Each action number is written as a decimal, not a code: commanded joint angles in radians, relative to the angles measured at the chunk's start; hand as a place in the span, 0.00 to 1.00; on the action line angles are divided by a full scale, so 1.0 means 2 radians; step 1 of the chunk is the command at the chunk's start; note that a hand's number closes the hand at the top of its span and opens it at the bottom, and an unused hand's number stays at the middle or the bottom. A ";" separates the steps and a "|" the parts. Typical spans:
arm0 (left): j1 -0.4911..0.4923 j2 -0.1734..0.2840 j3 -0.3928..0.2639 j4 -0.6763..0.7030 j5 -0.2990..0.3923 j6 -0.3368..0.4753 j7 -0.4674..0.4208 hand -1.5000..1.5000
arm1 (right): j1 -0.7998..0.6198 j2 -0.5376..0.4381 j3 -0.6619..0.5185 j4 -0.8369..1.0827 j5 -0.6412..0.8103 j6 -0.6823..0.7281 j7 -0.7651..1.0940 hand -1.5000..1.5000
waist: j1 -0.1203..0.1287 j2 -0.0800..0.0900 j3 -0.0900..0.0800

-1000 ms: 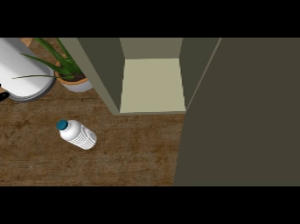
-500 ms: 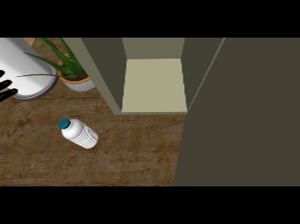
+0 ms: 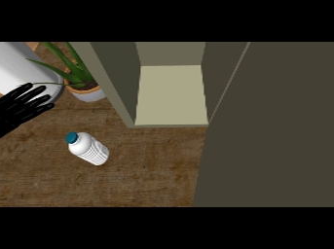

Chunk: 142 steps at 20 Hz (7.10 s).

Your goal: Pick up the bottled water, place it into the cabinet and close the cabinet

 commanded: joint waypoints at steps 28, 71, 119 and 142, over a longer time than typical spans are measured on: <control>-0.013 -0.133 0.056 0.138 -0.469 -0.026 -0.272 0.00 | -0.032 -0.045 0.030 -0.029 0.038 -0.045 0.014 0.00 | -0.016 0.006 -0.003; 0.053 -0.280 -0.035 0.089 -0.515 0.552 -0.565 1.00 | -0.038 -0.075 0.019 -0.039 0.014 -0.096 0.032 0.00 | 0.003 -0.003 0.000; -0.296 -0.282 -0.257 0.292 -0.212 0.912 -0.422 1.00 | 0.058 -0.121 0.020 -0.046 -0.031 -0.072 -0.063 0.00 | -0.019 0.005 0.000; -0.379 -0.282 -0.201 0.437 -0.221 0.894 -0.483 0.00 | 0.068 -0.117 0.017 -0.014 -0.034 -0.043 -0.113 0.00 | -0.028 0.010 0.000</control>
